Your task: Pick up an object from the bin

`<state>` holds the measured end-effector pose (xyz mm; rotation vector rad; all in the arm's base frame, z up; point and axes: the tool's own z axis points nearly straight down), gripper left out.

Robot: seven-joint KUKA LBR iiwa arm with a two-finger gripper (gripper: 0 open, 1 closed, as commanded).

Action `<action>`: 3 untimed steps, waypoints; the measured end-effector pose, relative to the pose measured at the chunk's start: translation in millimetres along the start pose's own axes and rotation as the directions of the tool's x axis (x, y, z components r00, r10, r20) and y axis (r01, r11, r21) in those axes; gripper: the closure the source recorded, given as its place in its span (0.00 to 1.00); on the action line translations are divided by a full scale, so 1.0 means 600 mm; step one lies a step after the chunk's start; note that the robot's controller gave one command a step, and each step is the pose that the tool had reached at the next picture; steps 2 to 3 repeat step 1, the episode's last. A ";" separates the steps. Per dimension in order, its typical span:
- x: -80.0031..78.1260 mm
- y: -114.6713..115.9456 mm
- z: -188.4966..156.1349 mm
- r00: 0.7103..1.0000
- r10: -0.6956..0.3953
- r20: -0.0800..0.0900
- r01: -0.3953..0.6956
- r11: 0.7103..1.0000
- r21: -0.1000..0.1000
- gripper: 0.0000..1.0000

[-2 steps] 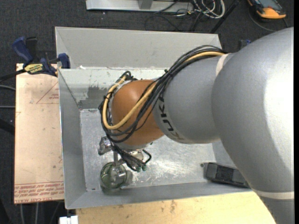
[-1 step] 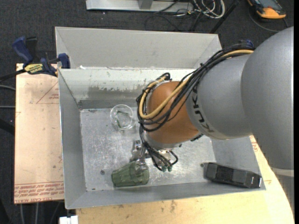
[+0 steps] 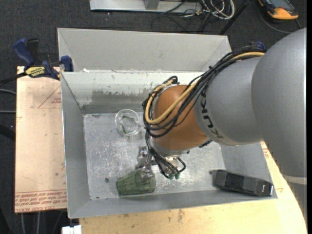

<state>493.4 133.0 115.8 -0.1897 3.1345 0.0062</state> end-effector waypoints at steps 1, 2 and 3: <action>-0.001 -0.005 -0.073 1.000 0.006 -0.008 -0.006 1.000 0.003 1.00; -0.001 -0.005 -0.073 1.000 0.006 -0.008 -0.006 1.000 0.003 1.00; -0.001 -0.005 -0.073 1.000 0.006 -0.008 -0.006 1.000 0.003 1.00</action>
Offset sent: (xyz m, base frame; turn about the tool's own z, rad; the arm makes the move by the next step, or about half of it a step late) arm 0.0011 0.0018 0.0324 -0.0112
